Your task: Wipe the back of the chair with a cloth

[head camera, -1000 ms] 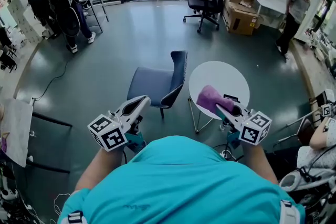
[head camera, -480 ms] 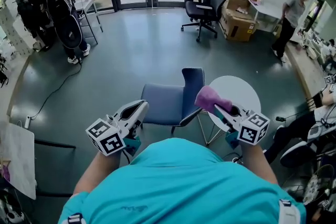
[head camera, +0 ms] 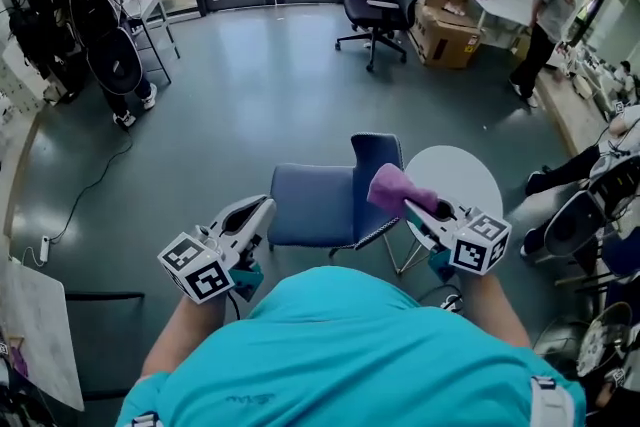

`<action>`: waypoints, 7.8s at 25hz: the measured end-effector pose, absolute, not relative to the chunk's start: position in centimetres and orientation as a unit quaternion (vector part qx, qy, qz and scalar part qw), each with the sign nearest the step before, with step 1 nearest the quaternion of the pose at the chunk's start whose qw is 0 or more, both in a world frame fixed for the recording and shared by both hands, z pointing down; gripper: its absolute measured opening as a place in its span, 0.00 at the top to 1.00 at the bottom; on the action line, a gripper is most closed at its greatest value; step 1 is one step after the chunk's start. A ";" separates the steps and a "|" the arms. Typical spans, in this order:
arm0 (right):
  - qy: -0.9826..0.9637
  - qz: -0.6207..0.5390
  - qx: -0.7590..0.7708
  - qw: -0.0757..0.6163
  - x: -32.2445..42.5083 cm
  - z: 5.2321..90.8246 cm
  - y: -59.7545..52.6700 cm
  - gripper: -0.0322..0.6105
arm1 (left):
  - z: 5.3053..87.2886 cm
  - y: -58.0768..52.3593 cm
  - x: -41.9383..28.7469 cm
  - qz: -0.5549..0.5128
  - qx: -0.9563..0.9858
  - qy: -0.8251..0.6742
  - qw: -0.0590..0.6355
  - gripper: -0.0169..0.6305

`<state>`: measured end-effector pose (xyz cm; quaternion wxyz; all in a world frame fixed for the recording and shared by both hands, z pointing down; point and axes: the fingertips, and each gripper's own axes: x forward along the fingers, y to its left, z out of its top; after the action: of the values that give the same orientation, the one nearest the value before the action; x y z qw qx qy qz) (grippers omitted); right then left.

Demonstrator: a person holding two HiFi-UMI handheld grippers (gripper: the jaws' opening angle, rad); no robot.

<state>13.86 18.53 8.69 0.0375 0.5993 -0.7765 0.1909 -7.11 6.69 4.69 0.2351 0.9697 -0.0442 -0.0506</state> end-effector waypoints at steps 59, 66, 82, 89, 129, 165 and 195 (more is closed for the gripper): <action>-0.707 0.155 0.326 0.608 41.9 44.1 -8.0 0.86 | 28.6 -3.5 7.3 0.102 0.924 -0.149 0.337 0.98; -0.676 0.131 0.264 0.676 42.0 45.6 -7.5 0.86 | 29.2 -3.8 7.9 0.100 0.923 -0.142 0.343 0.98; -0.672 0.141 0.237 0.688 40.2 44.9 -4.4 0.86 | 28.7 -2.9 8.5 0.095 0.926 -0.131 0.340 0.98; -0.678 0.144 0.227 0.684 38.8 44.5 -2.9 0.86 | 28.4 -2.6 8.4 0.093 0.928 -0.127 0.337 0.98; -0.707 0.158 0.160 0.671 31.4 43.2 6.1 0.86 | 27.4 -2.5 8.9 0.080 0.933 -0.110 0.334 0.98; -0.779 0.166 0.140 0.588 25.2 39.6 6.0 0.86 | 28.1 -2.5 9.1 0.076 0.931 -0.113 0.339 0.98; -0.650 -0.024 0.047 0.758 35.3 56.5 -16.9 0.86 | 34.6 -7.3 3.5 0.081 0.895 -0.177 0.402 0.98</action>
<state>35.31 -16.86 56.45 0.7584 0.0470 -0.6496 -0.0243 3.46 -7.32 34.55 0.4019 0.8947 -0.1773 0.0808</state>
